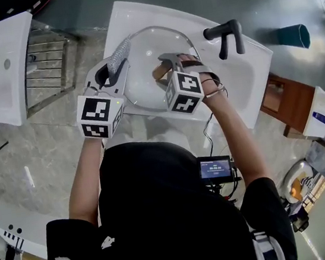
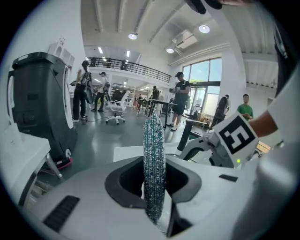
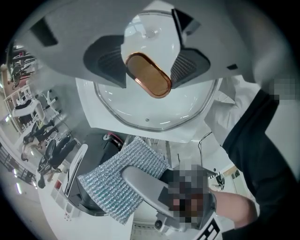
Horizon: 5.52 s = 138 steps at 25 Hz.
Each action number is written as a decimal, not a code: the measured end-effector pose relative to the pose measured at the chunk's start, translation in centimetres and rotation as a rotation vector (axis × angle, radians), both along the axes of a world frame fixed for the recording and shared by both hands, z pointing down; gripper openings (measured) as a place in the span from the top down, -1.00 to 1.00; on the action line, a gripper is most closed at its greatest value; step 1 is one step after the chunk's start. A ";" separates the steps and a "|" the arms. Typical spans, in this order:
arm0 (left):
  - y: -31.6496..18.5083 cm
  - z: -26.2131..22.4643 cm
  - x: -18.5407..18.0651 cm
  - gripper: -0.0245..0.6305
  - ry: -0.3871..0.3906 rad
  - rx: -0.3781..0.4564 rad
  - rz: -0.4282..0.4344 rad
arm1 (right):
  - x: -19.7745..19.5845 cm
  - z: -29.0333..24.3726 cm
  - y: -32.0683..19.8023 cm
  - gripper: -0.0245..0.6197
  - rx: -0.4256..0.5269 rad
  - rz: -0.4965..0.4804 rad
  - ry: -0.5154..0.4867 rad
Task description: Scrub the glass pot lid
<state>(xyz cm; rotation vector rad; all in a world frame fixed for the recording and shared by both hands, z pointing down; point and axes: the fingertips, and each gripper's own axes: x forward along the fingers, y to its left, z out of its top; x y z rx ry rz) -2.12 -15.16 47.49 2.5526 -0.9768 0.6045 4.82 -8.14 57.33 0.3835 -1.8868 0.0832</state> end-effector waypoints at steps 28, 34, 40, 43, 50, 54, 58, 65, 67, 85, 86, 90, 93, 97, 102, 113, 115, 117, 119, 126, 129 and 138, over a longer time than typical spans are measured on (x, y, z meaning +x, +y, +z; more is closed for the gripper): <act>-1.3 7.3 4.2 0.71 -0.726 0.263 0.712 | 0.4 0.1 -0.1 0.02 0.017 0.044 -0.022; -1.6 8.8 4.4 0.70 -0.811 0.318 0.780 | 0.3 0.2 -0.2 0.02 0.017 0.042 -0.026; -1.8 10.1 4.0 0.71 -0.879 0.355 0.819 | 0.3 0.2 -0.2 0.02 0.021 0.042 -0.032; -1.8 10.7 4.0 0.71 -0.899 0.364 0.833 | 0.3 0.2 -0.2 0.02 0.021 0.041 -0.038; -1.4 11.8 4.1 0.71 -0.950 0.400 0.888 | 0.3 0.2 -0.3 0.02 0.027 0.041 -0.041; -1.4 11.8 4.2 0.70 -0.964 0.403 0.905 | 0.3 0.2 -0.2 0.02 0.027 0.043 -0.041; -1.2 11.9 4.0 0.71 -0.969 0.409 0.917 | 0.2 0.3 -0.2 0.02 0.027 0.043 -0.039; -1.1 12.0 3.9 0.71 -0.976 0.420 0.908 | 0.2 0.4 -0.2 0.02 0.026 0.050 -0.037; -0.9 12.0 3.7 0.71 -0.977 0.417 0.911 | 0.2 0.3 -0.2 0.02 0.026 0.051 -0.037; 3.7 11.5 1.1 0.71 -0.987 0.378 0.942 | 0.2 0.2 -0.2 0.02 0.028 0.052 -0.032; 3.9 11.5 1.0 0.71 -0.988 0.377 0.942 | 0.2 0.2 -0.2 0.02 0.028 0.051 -0.032; 5.1 11.5 0.4 0.70 -0.988 0.367 0.946 | 0.2 0.2 -0.1 0.02 0.028 0.052 -0.031; 5.9 11.5 -0.2 0.71 -0.992 0.360 0.953 | 0.2 0.2 -0.2 0.02 0.028 0.050 -0.030; 7.0 11.5 -1.0 0.70 -0.990 0.343 0.957 | 0.2 0.1 -0.2 0.02 0.030 0.052 -0.029; 8.4 11.8 -1.8 0.70 -0.990 0.330 0.971 | 0.2 0.2 -0.2 0.02 0.031 0.053 -0.029; 7.1 11.7 -1.1 0.71 -1.002 0.354 0.965 | 0.2 0.2 -0.2 0.02 0.034 0.051 -0.023; 6.6 11.7 -0.9 0.71 -1.007 0.363 0.959 | 0.2 0.2 -0.2 0.02 0.035 0.050 -0.021; 6.1 11.7 -0.7 0.71 -1.014 0.374 0.954 | 0.2 0.2 -0.2 0.02 0.038 0.050 -0.019; 5.7 11.7 -0.6 0.71 -1.017 0.380 0.951 | 0.2 0.3 -0.2 0.02 0.045 0.048 -0.014; 3.8 11.8 0.1 0.71 -1.020 0.387 0.926 | 0.2 0.3 -0.3 0.02 0.049 0.044 -0.011; 2.8 11.9 0.5 0.71 -1.020 0.393 0.911 | 0.3 0.3 -0.2 0.02 0.050 0.043 -0.011; 0.1 12.2 1.9 0.71 -1.029 0.407 0.875 | 0.3 0.4 -0.3 0.02 0.051 0.043 -0.010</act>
